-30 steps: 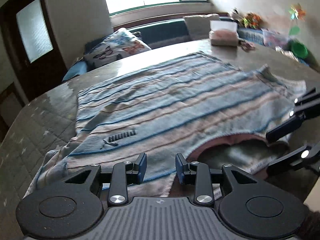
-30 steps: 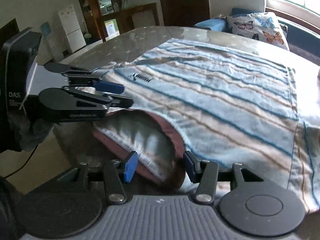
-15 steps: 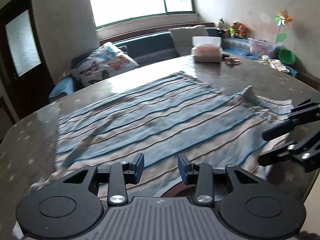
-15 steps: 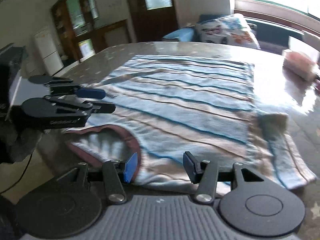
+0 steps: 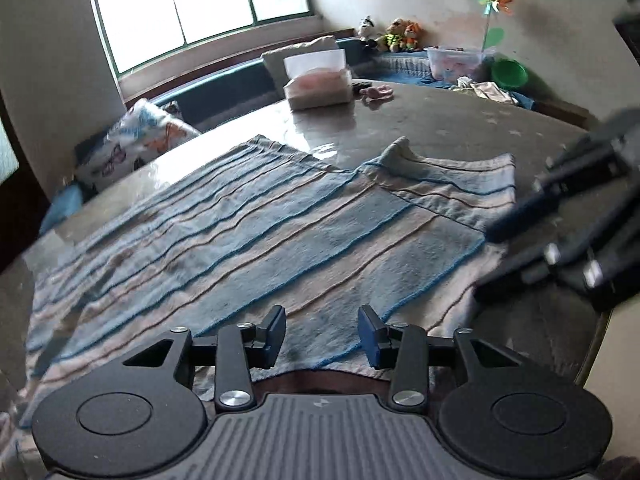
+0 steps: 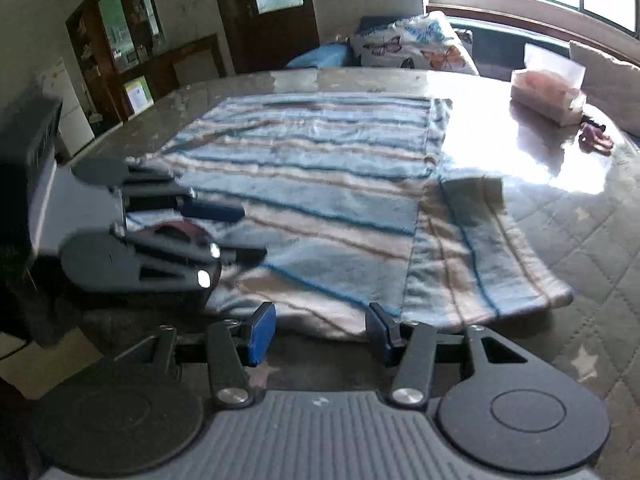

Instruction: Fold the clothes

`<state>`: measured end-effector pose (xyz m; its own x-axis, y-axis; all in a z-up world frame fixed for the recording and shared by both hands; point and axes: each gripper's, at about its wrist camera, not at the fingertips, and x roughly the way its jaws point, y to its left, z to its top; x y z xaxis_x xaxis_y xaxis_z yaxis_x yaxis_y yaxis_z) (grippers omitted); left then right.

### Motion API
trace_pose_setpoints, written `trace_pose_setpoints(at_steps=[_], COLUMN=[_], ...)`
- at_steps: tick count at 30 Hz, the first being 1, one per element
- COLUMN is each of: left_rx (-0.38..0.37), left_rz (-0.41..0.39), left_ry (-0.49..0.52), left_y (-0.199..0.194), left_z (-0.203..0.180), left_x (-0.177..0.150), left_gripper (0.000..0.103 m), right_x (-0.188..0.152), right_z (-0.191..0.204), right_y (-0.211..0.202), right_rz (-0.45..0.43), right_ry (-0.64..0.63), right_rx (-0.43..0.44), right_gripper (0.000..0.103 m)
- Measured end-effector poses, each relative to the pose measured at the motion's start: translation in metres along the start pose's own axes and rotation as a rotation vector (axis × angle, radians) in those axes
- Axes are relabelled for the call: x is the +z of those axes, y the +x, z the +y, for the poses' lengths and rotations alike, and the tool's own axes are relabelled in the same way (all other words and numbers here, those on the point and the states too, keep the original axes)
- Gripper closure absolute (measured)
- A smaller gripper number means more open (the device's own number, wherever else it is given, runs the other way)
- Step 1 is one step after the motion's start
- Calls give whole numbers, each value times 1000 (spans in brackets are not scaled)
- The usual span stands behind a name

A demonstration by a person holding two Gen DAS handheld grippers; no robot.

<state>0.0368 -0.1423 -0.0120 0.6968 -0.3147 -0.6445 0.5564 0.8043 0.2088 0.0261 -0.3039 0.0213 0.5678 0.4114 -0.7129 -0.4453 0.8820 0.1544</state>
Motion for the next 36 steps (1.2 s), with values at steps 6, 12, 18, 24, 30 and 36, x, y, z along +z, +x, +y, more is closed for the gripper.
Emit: trace_pose_setpoints(at_steps=[6,12,18,24,30,36], left_rx=[-1,-2,7,16,29,41], left_rz=[-1,-12,-19,-20,-21,-20], left_ry=[-1,-23,-43,-55,-77,-98], left_y=[-2,-4,-3,-3,-5,-7], left_z=[-1,-1,-1,-1,2,8], left_x=[2,8,12,12,10,5], left_gripper=[46,32,21,10,4,3], right_x=[1,-3,-12,-18,-18,-10], right_z=[-10,-32,-64,-87,-87,-81], right_y=[9,-1,-9,-16,-21,-30], right_rz=[-8,-64,-105,-149,-200,-255], right_ry=[19,116,269,391,426,427], right_rx=[-35,-112,-242,-339,-340,-320], right_gripper=[52,50,53,55,91,98])
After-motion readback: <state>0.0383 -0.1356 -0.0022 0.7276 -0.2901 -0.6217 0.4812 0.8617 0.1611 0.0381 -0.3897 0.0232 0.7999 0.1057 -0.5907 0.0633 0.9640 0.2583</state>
